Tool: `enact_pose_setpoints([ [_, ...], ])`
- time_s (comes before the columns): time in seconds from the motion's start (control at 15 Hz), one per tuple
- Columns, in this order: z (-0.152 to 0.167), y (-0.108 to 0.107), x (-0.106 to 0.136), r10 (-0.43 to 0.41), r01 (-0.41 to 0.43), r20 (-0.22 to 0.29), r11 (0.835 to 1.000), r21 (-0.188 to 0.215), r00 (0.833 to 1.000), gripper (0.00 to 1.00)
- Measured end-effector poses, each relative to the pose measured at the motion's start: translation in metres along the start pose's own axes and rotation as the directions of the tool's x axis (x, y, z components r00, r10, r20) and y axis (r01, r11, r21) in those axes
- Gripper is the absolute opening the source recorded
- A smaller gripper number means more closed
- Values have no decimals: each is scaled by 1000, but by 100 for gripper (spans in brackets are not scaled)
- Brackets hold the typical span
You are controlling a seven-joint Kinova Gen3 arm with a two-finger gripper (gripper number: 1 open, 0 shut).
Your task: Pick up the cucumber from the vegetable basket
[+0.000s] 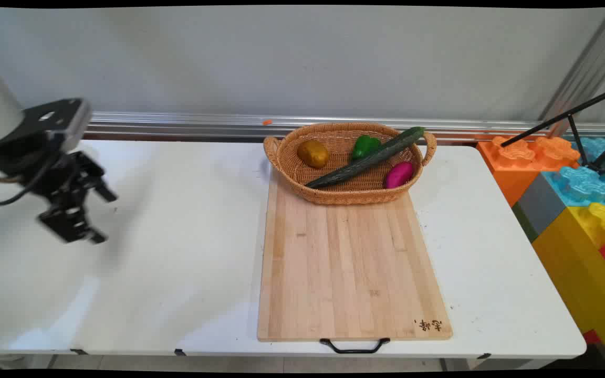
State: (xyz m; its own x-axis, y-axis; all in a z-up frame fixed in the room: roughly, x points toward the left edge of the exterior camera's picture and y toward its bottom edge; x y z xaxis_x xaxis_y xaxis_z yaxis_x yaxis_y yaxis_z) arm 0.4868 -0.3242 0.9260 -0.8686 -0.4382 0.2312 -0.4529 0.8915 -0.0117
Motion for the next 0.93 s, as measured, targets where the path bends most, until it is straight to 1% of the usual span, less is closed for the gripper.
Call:
enact_pose_setpoints([
  [0.13,5,-11,25,-44,45,-52,999,28,998,100],
  [0.27,10,-23,58,-75,80,-107,996,48,991,100],
  [0.47,20,-39,108,-94,106,-171,992,62,981,100],
  [0.6,28,-47,139,-100,117,-204,991,71,974,100],
  [0.8,40,-57,176,-117,141,-239,986,84,964,100],
  [0.93,50,-64,206,-140,169,-265,981,90,954,100],
])
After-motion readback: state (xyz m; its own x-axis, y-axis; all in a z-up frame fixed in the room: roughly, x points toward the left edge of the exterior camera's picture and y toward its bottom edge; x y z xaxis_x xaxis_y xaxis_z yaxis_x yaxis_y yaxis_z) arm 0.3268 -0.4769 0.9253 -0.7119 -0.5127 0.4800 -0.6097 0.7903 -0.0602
